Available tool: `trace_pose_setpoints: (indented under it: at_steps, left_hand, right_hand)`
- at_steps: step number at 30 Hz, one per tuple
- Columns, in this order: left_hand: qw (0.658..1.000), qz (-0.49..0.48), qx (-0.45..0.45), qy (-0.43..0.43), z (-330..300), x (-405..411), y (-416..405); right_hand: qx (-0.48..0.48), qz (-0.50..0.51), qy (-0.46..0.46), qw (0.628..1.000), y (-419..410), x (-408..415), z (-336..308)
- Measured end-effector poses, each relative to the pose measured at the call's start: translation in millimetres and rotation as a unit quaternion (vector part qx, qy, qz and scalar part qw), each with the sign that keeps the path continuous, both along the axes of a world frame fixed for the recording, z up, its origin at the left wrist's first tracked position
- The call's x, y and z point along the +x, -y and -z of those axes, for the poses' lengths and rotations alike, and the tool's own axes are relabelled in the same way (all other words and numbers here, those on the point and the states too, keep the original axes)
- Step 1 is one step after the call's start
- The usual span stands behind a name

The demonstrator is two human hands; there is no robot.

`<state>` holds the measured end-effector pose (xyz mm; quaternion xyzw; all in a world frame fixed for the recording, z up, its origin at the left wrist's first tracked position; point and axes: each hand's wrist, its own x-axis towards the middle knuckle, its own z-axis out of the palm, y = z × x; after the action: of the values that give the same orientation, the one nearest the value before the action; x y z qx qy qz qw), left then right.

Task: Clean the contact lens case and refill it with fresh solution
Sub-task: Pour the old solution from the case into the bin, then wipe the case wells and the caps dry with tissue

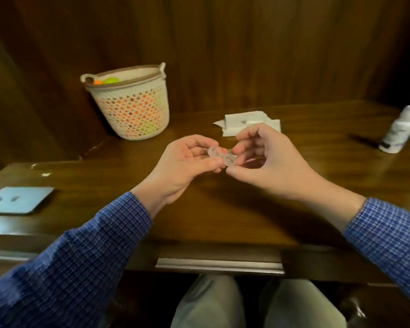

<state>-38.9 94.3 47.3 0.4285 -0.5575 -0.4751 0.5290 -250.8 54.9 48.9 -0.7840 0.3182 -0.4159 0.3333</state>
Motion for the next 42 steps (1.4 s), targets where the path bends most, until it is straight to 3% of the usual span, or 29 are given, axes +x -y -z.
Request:
trace_pose_setpoints:
  at_steps: [9, 12, 16, 21, 38, 42]
  left_hand:
    - [0.998, 0.049, 0.029, 0.005, 12, -35, 43]
    - [0.996, 0.045, 0.022, 0.073, 15, -22, 52]
    - [0.974, 0.021, -0.027, 0.224, 24, -6, 59]
    - [0.948, 0.015, -0.044, 0.315, 43, -4, 63]
    - [0.938, 0.003, -0.071, 0.339, 56, -10, 63]
    - [0.939, 0.006, -0.069, 0.337, 55, -10, 63]
  right_hand:
    - [0.009, 0.025, 0.000, 1.000, 35, -36, 11]
    - [0.015, 0.017, -0.038, 0.999, 48, -35, 22]
    - [0.014, 0.006, -0.102, 0.995, 58, -29, 40]
    - [0.005, 0.004, -0.166, 0.986, 68, -21, 52]
    - [0.050, -0.006, -0.211, 0.976, 71, -26, 45]
    - [0.045, 0.044, -0.133, 0.989, 77, -32, 39]
